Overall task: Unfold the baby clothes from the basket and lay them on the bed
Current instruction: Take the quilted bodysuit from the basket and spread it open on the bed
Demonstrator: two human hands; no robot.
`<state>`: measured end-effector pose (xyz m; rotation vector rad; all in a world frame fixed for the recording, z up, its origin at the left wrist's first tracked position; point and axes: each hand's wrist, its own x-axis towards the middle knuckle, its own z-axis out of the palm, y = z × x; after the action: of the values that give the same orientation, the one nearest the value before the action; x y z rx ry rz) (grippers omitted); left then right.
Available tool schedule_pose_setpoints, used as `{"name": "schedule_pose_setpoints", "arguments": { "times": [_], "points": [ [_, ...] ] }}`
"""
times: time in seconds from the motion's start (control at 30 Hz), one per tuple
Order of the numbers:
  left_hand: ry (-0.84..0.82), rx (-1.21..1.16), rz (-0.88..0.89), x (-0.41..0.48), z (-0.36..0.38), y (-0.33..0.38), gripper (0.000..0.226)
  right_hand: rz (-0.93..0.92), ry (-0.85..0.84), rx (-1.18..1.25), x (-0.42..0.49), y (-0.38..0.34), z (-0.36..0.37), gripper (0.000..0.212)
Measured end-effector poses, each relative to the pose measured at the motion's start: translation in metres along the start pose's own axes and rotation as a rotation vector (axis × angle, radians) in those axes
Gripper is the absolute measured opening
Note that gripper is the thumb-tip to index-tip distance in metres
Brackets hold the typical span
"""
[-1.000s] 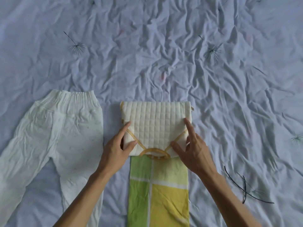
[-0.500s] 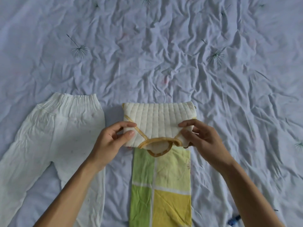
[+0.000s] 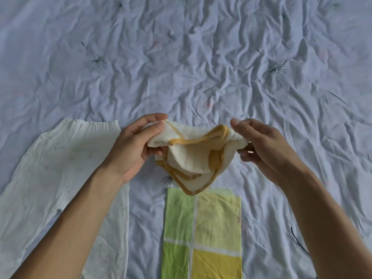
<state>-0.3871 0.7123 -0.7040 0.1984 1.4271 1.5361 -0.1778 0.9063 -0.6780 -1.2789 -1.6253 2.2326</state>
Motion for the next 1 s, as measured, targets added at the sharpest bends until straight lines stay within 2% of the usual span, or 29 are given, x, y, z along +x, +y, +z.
{"name": "schedule_pose_setpoints", "arguments": {
  "times": [0.1, 0.2, 0.27, 0.33, 0.43, 0.5, 0.6, 0.73, 0.83, 1.0],
  "points": [
    [-0.029, -0.025, 0.010, 0.012, -0.001, -0.001, 0.018, -0.007, 0.020, 0.142, 0.017, -0.001, 0.003, 0.006],
    [-0.040, 0.225, 0.027, 0.016, -0.007, -0.010, 0.021, 0.002, 0.061, -0.054, 0.022, 0.005, -0.001, 0.025],
    [-0.064, 0.317, -0.004, 0.010, -0.012, -0.020, 0.023, 0.024, 0.044, -0.168, 0.012, 0.014, -0.004, 0.029],
    [-0.072, 0.366, -0.029, 0.000, -0.014, -0.032, 0.026, 0.058, 0.063, -0.280, -0.002, 0.027, -0.003, 0.024],
    [-0.041, 0.436, -0.039, -0.016, -0.013, -0.049, 0.030, 0.060, 0.168, -0.477, -0.021, 0.045, 0.006, 0.003],
    [-0.045, 0.455, -0.026, -0.023, -0.012, -0.055, 0.038, 0.039, 0.187, -0.516, -0.029, 0.051, 0.011, 0.012],
    [-0.069, 0.385, -0.003, -0.030, -0.013, -0.054, 0.045, 0.008, 0.154, -0.444, -0.035, 0.046, 0.010, 0.020],
    [-0.057, 0.207, 0.035, -0.021, -0.010, -0.037, 0.045, -0.040, 0.100, -0.320, -0.024, 0.025, 0.003, 0.019],
    [-0.040, 0.098, 0.045, 0.001, -0.002, -0.018, 0.046, -0.053, 0.069, -0.176, 0.001, 0.004, -0.002, 0.010],
    [0.041, 0.103, 0.048, 0.049, 0.005, 0.018, 0.022, 0.017, 0.002, -0.028, 0.056, -0.027, -0.008, 0.017]
  ]
}}
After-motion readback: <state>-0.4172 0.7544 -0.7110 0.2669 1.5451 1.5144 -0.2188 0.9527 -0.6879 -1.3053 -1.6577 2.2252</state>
